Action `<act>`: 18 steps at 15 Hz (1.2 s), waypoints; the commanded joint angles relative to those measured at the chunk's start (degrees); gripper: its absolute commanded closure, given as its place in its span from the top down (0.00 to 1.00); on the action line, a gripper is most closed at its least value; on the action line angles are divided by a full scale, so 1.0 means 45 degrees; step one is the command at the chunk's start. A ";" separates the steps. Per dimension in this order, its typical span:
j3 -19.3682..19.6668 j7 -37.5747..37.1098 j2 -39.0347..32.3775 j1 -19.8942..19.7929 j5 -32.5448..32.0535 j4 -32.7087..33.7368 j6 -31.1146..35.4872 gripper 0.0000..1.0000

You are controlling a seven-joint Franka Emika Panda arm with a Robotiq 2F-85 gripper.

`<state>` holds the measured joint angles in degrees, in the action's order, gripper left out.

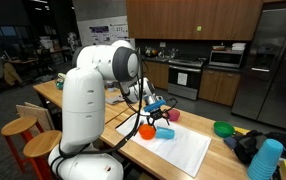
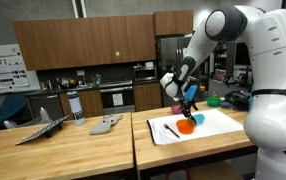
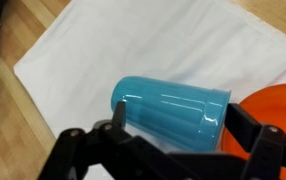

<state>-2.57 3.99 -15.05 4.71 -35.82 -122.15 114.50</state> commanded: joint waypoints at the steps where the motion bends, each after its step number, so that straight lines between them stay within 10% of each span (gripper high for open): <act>1: 0.0035 -0.0303 -0.0110 0.0119 -0.0221 0.0183 -0.0232 1.00; 18: 0.0024 -0.1655 -0.0264 0.0310 -0.1607 0.0088 -0.0391 1.00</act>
<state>-2.62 -1.96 -16.04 5.64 -41.59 -122.14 113.72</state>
